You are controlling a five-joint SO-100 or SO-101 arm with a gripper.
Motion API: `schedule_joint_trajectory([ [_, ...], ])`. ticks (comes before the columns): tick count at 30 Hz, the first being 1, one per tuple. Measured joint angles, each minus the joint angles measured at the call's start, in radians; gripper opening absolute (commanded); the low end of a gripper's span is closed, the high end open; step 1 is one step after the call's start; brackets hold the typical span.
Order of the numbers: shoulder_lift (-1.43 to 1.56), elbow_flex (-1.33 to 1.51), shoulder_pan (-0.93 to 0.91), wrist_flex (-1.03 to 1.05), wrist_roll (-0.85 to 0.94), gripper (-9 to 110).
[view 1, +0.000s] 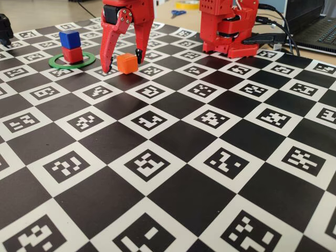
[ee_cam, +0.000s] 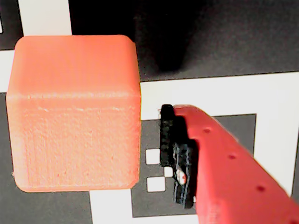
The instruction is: Grab the red cube then put it in the green circle then put the blue cube on top and finally the orange cube on top
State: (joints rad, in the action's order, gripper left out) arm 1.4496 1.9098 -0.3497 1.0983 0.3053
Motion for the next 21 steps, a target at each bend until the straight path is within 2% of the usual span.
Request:
schedule_joint_trajectory([
  [16, 0.000, 0.000, 0.000, 0.000, 0.028, 12],
  [21, 0.000, 0.005, 0.000, -0.005, 0.026, 10],
])
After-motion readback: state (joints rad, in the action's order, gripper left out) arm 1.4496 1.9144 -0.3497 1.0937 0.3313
